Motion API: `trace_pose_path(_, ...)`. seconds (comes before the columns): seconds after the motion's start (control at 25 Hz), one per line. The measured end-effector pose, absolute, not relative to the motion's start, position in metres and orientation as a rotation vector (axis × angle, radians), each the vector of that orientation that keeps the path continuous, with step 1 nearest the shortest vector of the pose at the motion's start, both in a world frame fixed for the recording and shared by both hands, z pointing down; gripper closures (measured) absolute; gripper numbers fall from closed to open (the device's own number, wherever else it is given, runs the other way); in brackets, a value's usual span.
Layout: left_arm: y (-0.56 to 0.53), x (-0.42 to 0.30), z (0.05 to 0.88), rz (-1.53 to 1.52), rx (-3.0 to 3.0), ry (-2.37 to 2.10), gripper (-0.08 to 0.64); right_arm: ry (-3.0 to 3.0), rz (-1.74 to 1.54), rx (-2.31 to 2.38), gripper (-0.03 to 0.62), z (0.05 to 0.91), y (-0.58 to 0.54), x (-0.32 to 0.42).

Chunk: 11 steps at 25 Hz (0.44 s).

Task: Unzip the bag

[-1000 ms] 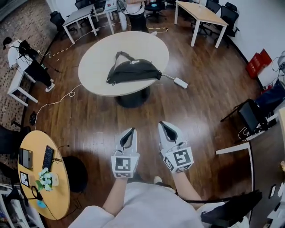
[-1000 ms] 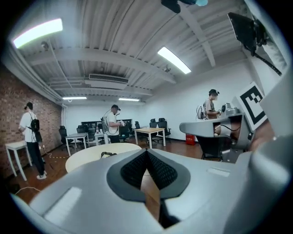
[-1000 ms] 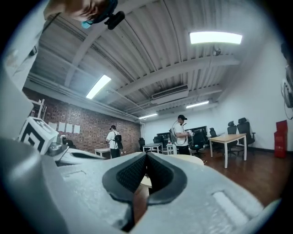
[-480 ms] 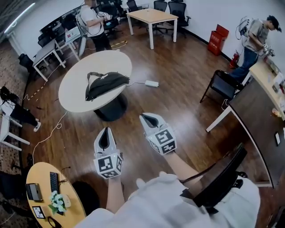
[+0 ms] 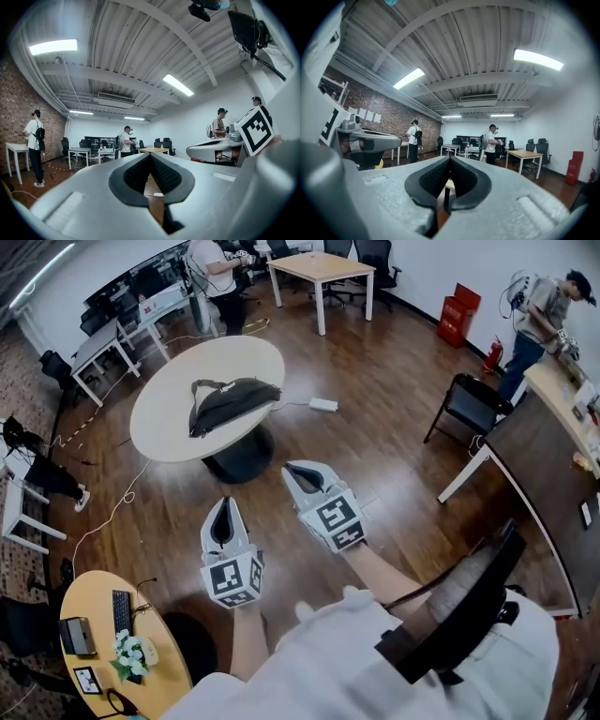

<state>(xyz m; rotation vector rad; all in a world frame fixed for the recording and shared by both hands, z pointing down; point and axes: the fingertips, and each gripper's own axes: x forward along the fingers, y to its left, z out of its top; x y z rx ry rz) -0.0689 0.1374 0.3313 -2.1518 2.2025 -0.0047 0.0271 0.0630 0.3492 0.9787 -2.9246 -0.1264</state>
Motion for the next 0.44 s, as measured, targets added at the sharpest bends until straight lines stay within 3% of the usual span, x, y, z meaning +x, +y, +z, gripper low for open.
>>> trace_pose_path(0.44,0.167,-0.122,0.332,0.084,-2.127,2.273,0.543,-2.88,-0.123,0.937,0.601,0.362,0.085,-0.019)
